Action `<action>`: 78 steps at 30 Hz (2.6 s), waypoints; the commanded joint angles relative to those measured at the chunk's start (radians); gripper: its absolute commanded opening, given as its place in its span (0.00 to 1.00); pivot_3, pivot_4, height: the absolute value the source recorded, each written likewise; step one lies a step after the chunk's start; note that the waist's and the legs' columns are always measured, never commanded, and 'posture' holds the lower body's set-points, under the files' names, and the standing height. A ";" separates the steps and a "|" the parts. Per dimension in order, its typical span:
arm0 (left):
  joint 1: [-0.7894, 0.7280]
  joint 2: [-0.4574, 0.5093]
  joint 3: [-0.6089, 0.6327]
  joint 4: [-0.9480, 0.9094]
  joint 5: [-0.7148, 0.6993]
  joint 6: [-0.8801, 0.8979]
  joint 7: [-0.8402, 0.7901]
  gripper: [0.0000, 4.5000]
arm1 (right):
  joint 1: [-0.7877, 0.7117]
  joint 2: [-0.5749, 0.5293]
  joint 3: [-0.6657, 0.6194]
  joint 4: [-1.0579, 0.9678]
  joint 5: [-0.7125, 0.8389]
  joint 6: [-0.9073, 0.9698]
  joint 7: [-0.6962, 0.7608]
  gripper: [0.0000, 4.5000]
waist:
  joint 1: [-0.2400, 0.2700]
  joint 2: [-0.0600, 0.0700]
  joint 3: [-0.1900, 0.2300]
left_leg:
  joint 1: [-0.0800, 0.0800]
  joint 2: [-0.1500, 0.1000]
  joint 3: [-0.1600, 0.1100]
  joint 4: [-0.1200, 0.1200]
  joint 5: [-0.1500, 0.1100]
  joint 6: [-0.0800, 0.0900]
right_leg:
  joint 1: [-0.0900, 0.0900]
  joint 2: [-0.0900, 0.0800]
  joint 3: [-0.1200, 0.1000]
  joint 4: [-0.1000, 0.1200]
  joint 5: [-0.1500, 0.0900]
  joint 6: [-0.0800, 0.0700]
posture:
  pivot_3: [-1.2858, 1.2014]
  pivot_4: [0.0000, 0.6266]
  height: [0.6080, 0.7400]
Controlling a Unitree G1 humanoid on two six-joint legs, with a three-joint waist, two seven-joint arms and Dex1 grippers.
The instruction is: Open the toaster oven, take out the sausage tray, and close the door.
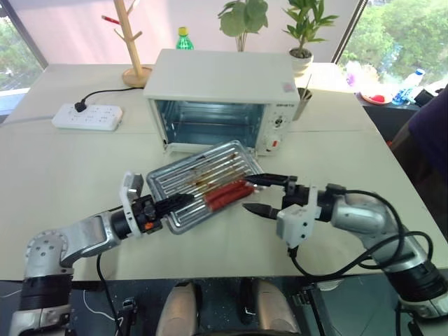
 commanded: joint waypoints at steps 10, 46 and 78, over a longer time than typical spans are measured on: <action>0.342 -0.173 0.204 -0.337 -0.019 -0.198 0.043 0.00 | 0.027 -0.007 -0.167 0.027 0.280 0.433 0.035 0.69 | -0.002 0.000 0.000 | 0.000 0.001 0.001 -0.001 -0.001 0.001 | 0.000 -0.002 0.000 -0.003 0.000 -0.001 | 0.52 0.24 0.82; 0.829 -0.197 0.605 -0.428 -0.019 -0.474 -0.156 0.00 | -0.200 0.188 -0.025 0.341 0.355 0.872 0.166 0.69 | -0.001 0.002 0.002 | -0.015 0.003 0.001 0.001 -0.006 0.001 | -0.014 0.002 -0.002 -0.006 -0.001 0.001 | 0.52 0.24 0.82; 0.623 -0.018 0.508 -0.179 -0.019 -0.244 -0.171 0.00 | -0.202 0.159 -0.159 0.147 0.483 1.050 0.084 0.69 | -0.002 0.003 0.002 | -0.016 0.004 0.003 0.000 -0.006 0.001 | -0.015 0.002 -0.002 -0.005 0.000 -0.002 | 0.52 0.24 0.82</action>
